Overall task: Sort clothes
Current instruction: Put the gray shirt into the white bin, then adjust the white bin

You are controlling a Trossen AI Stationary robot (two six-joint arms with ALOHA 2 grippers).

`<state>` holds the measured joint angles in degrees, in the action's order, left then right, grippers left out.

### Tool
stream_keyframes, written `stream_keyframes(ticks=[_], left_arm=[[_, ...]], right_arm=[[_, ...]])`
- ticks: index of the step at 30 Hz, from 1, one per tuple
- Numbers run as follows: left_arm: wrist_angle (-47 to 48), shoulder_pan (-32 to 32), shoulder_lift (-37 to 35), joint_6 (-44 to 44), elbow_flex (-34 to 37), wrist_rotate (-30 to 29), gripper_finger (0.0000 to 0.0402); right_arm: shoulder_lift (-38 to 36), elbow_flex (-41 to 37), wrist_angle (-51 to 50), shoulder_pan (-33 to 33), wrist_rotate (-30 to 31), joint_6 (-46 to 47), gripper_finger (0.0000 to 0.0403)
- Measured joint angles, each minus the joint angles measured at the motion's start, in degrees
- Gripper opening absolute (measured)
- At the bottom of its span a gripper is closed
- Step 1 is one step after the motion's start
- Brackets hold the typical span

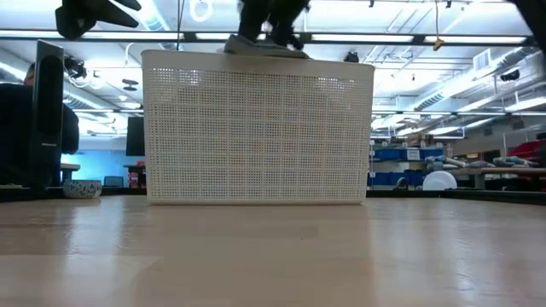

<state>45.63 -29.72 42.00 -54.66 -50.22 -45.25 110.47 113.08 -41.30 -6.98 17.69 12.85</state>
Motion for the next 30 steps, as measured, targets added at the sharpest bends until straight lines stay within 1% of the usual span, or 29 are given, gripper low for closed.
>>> stream_keyframes(ticks=[5,6,9,13,20,24,30], left_arm=[[-0.73,-0.01,-0.02,-0.01,0.0,0.02,0.0142],[-0.98,-0.01,-0.02,-0.03,0.0,0.02,0.0142],[-1.0,0.01,-0.02,-0.02,0.0,0.06,0.0142],[-0.78,-0.01,0.0,0.01,0.0,0.63,0.0142],[0.04,-0.01,0.0,0.23,0.0,0.98,0.0142],[0.59,0.1,0.0,0.27,0.0,0.01,0.0142],[2.39,0.1,0.0,0.37,0.0,-0.65,0.0142]], right_arm=[[7.48,0.0,-3.7,-1.19,-2.22,5.87,0.0286],[8.67,0.06,-3.88,-1.71,-4.08,8.38,0.029],[10.9,0.39,-4.33,-3.02,-6.38,13.31,0.0294],[12.92,-0.17,-4.76,-4.77,-8.6,16.35,0.0291],[7.67,0.07,-3.0,-6.32,-9.5,16.93,0.0275],[2.22,0.13,-1.02,-6.53,-9.36,16.85,0.027],[-5.08,0.11,-1.27,-6.36,-9.35,15.35,0.027]])
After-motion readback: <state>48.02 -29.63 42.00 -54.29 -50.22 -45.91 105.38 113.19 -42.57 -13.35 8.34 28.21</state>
